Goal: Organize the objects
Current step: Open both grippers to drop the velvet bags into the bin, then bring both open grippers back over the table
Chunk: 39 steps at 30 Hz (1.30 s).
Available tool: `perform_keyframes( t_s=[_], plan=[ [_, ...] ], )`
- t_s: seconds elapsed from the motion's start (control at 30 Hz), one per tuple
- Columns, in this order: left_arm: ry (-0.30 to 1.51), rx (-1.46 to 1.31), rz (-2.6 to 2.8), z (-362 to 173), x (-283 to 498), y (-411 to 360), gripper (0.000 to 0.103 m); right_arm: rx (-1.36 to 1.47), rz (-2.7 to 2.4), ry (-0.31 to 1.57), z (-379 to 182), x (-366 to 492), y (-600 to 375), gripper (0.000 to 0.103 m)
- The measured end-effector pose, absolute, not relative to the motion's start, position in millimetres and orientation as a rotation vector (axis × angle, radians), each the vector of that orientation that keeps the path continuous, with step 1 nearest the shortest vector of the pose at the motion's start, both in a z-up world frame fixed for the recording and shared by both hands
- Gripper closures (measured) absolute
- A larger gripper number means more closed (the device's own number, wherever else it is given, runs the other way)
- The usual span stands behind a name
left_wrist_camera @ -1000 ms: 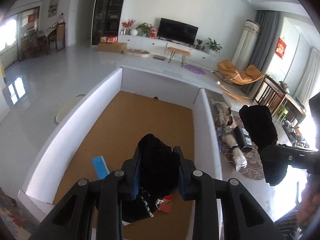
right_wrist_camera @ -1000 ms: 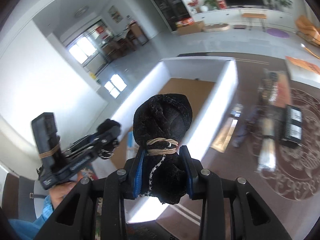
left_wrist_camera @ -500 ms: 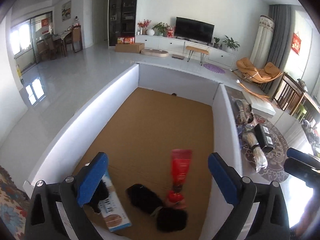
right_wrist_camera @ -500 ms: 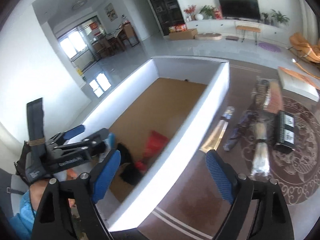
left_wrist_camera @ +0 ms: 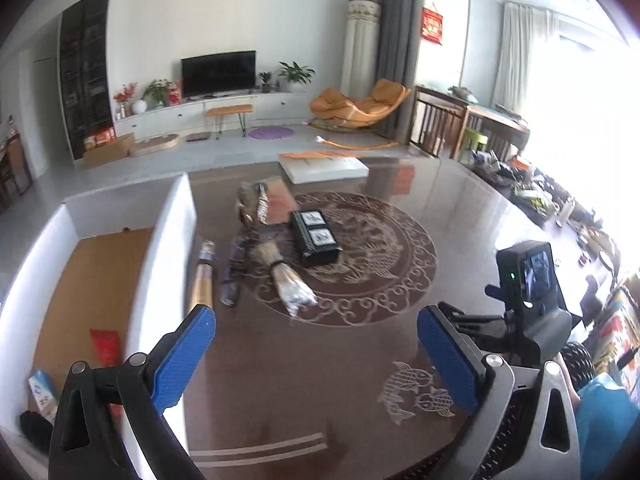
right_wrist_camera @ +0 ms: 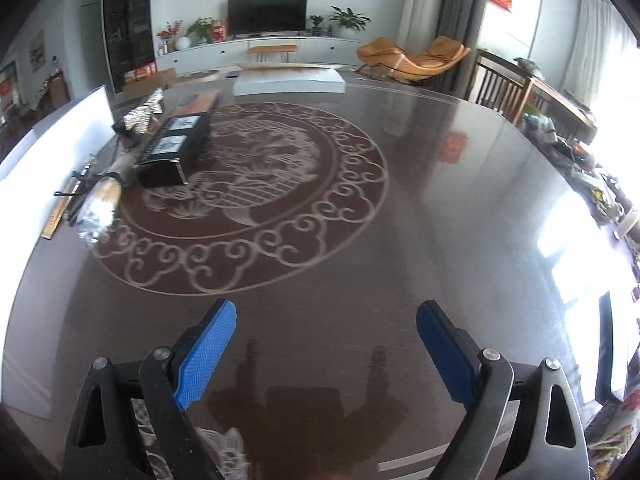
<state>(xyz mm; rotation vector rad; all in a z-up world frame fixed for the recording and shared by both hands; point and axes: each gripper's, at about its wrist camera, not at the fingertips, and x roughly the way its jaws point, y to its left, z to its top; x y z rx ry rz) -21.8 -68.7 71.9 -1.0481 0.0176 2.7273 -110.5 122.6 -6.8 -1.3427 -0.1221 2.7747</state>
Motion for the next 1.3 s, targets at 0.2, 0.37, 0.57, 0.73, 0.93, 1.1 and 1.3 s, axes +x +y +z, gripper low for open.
perform_keyframes(
  t_s=[0.2,0.37,0.57,0.73,0.93,1.1,1.3],
  plan=[
    [0.116,-1.188,2.626,20.5,-23.4,-17.8,0.000,-1.359,2.751,-0.112,-20.9,-117.5,134.4,0.011],
    [0.194,-1.289,2.630,-10.6,-31.4,-19.4,0.000,-1.363,2.759,-0.097,-32.2,-120.3,137.7,0.010],
    [0.150,-1.379,2.631,-36.6,-44.9,-39.6,0.000,-1.410,2.742,-0.029,-40.4,-128.3,140.7,0.004],
    [0.137,-1.420,2.642,-53.5,-56.5,-41.7,0.000,-1.435,2.729,0.027,-43.5,-130.6,146.2,0.000],
    [0.154,-1.436,2.634,-64.9,-67.9,-36.0,0.000,-1.434,2.730,0.028,-43.5,-130.7,145.4,0.000],
    [0.158,-1.429,2.635,-68.8,-74.1,-33.8,0.000,-1.434,2.730,0.029,-43.7,-130.8,145.6,0.000],
    [0.159,-1.442,2.644,-74.8,-79.6,-36.9,0.000,-1.434,2.730,0.029,-43.9,-131.0,145.7,0.000]
  ],
)
